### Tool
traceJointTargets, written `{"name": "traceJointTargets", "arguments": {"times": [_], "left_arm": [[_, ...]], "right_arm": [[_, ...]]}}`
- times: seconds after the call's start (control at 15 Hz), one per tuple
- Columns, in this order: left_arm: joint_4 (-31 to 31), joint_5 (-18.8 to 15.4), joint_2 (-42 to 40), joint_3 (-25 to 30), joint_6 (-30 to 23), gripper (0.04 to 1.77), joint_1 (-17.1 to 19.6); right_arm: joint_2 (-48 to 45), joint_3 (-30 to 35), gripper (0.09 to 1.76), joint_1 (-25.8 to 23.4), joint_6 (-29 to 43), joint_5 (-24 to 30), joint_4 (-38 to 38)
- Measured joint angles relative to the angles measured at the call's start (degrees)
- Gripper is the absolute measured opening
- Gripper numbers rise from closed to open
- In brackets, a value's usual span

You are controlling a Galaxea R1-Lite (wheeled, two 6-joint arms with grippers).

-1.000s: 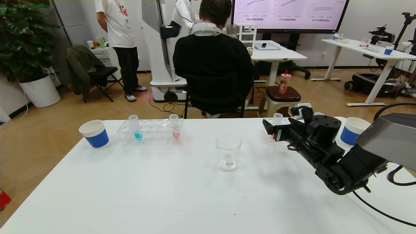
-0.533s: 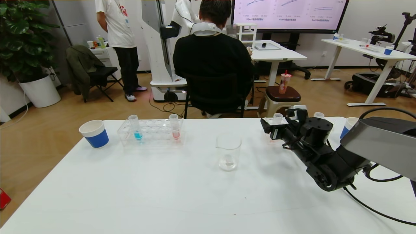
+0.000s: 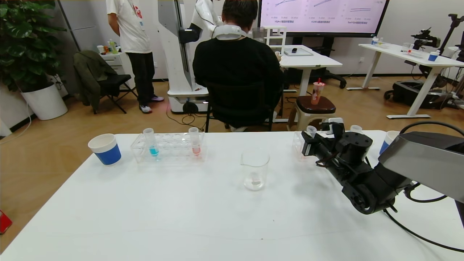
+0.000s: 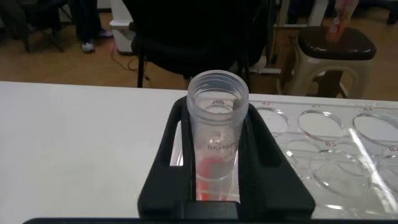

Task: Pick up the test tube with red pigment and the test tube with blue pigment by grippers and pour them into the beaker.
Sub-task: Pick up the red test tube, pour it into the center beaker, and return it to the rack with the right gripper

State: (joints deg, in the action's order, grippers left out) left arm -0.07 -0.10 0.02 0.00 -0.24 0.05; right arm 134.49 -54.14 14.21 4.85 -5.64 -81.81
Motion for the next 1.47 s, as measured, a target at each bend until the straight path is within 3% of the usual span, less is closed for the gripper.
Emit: {"name": "traceJointTargets", "arguments": {"times": [0.13,0.2,0.73,1.2,1.47], "left_arm": [[0.0,0.0,0.0,0.0,0.0,1.77,-0.02],[0.0,0.02,0.0,0.0,0.0,1.77,-0.02],[0.0,0.0,0.0,0.0,0.02,1.77,0.0],[-0.02,0.0,0.0,0.0,0.0,1.77,0.0],[0.0,0.0,0.0,0.0,0.0,1.77,0.0]], "right_arm": [[-0.04,0.12,0.57,0.3,0.0,0.05,-0.82],[-0.12,0.21,0.52,0.3,-0.2,0.0,-0.79],[-2.29,-0.54,0.52,0.66,-3.47,0.17,1.08],[-10.89,-2.22,0.52,-0.11,-4.41,3.74,13.31],[-14.48,-2.91,0.52,-0.33,-4.8,4.99,15.34]]}}
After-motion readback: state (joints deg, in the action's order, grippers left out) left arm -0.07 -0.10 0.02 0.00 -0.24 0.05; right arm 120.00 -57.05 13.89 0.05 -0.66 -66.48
